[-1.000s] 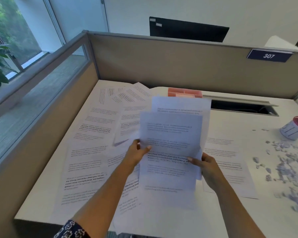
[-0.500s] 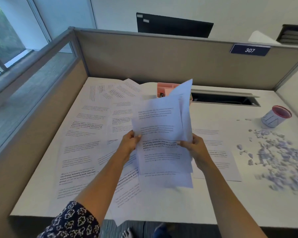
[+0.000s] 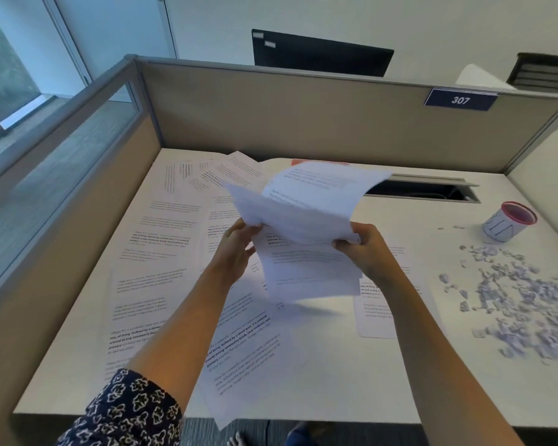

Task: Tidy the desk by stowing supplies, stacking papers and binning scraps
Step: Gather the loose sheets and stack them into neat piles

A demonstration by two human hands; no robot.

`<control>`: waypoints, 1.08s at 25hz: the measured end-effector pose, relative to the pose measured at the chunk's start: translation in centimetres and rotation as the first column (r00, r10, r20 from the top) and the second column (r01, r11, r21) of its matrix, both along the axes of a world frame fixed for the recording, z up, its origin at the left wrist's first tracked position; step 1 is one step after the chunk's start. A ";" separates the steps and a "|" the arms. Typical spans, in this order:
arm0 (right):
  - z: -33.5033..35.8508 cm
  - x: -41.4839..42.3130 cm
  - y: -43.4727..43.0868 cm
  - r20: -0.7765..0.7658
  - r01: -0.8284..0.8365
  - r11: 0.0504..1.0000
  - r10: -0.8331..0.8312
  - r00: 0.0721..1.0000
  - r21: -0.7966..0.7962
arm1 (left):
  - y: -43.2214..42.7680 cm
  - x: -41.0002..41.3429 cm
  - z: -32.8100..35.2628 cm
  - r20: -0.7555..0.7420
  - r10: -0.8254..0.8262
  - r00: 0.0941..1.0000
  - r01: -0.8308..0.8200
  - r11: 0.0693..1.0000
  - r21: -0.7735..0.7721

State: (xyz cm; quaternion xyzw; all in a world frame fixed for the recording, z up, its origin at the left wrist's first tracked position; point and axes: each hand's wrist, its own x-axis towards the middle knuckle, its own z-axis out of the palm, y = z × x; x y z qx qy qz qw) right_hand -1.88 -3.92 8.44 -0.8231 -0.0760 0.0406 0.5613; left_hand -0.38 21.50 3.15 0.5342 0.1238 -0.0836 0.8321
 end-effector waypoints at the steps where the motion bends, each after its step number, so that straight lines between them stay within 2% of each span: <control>1: 0.4 0.1 0.3 0.024 -0.012 1.000 0.013 1.000 -0.018 | 0.0 0.1 0.1 0.016 -0.011 1.000 0.011 1.000 0.006; 7: 1.6 0.6 1.1 0.104 -0.047 0.993 0.058 0.993 -0.106 | 0.5 0.3 0.0 0.057 -0.031 0.998 0.027 0.997 0.066; 11: 1.6 0.6 1.0 0.093 -0.026 1.000 0.025 0.995 0.013 | 0.4 0.2 1.1 0.096 -0.027 0.995 0.017 0.994 0.105; 15: 1.0 0.9 0.6 0.006 -0.015 0.986 0.014 1.000 0.166 | 0.5 0.5 2.3 0.236 -0.108 0.966 0.077 0.987 0.139; 21: 0.1 1.6 -0.2 -0.029 0.054 0.922 -0.047 0.998 0.383 | -0.1 1.3 3.4 0.269 -0.080 0.960 0.034 0.985 0.170; 27: -0.9 2.5 -0.9 -0.042 0.083 0.901 -0.072 0.996 0.426 | -0.7 1.6 3.7 0.303 -0.121 0.945 0.046 0.969 0.243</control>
